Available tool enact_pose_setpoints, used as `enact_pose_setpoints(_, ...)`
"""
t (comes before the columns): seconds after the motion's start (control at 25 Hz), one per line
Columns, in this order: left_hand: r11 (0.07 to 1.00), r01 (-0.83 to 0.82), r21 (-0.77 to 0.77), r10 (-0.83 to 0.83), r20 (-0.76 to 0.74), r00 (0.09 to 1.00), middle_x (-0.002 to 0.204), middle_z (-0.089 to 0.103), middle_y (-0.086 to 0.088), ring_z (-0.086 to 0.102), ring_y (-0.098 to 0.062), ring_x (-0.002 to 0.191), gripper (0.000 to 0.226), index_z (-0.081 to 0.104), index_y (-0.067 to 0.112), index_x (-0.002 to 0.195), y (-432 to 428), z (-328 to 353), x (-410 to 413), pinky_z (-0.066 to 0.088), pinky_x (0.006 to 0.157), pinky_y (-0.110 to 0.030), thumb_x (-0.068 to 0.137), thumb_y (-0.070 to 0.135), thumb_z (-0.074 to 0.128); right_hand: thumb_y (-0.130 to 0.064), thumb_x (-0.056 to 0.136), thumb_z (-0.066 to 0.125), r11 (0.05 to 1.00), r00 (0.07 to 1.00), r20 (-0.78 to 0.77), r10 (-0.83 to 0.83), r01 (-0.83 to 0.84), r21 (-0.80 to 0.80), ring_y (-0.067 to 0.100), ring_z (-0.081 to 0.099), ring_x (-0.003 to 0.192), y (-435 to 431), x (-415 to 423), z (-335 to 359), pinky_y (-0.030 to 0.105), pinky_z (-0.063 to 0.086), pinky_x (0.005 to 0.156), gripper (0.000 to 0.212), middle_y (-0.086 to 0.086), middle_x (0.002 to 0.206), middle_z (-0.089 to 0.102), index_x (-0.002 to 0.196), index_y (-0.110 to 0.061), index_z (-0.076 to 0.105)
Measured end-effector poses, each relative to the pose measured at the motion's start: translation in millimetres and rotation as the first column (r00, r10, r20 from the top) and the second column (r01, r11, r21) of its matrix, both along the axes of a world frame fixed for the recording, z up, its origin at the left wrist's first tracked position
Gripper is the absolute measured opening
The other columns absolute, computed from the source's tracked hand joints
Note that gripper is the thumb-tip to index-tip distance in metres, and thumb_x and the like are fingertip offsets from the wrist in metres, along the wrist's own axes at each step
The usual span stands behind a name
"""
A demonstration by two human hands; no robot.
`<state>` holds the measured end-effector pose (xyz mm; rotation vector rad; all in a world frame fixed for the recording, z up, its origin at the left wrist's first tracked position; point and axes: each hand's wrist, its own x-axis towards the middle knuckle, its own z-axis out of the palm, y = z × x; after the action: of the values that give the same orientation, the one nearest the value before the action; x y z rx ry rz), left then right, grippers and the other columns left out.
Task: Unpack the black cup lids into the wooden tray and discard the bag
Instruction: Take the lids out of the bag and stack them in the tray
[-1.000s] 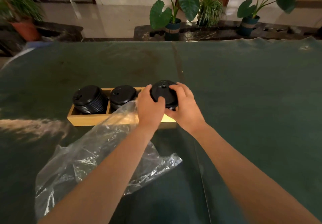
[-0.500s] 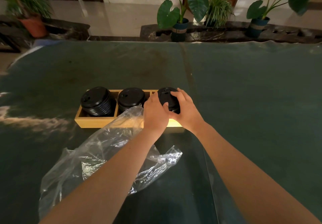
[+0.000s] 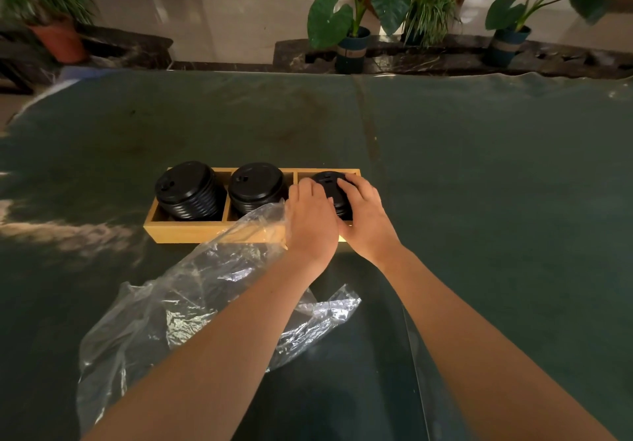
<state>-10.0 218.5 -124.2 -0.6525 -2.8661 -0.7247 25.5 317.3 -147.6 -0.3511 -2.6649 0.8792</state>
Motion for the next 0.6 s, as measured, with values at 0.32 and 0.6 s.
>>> enact_pose_setpoints(0.32, 0.991, 0.022, 0.13, -0.068, 0.361, 0.93, 0.144, 0.037, -0.019, 0.03, -0.032, 0.133, 0.039, 0.045, 0.007, 0.129, 8, 53, 16, 0.019, 0.11, -0.038, 0.095, 0.023, 0.036, -0.017, 0.087, 0.06, 0.997, 0.99, 0.126, 0.059, -0.053, -0.051, 0.017, 0.023, 0.142, 6, -5, -2, 0.027, 0.025, 0.113, 0.063, 0.004, 0.152, 0.029, 0.143, -0.01, 0.031)
enact_pose_setpoints(0.6, 0.604, 0.404, 0.687, -0.68, 0.18, 0.711, 0.131, 0.056, 0.008, 0.052, -0.001, 0.115, 0.051, 0.037, 0.032, 0.139, -63, 182, 45, 0.041, 0.091, -0.012, 0.09, 0.022, 0.046, -0.019, 0.078, 0.07, 0.994, 0.987, 0.15, 0.047, -0.032, -0.102, 0.026, 0.032, 0.137, 10, -6, 12, 0.038, 0.03, 0.112, 0.067, 0.011, 0.149, 0.035, 0.138, -0.01, 0.04)
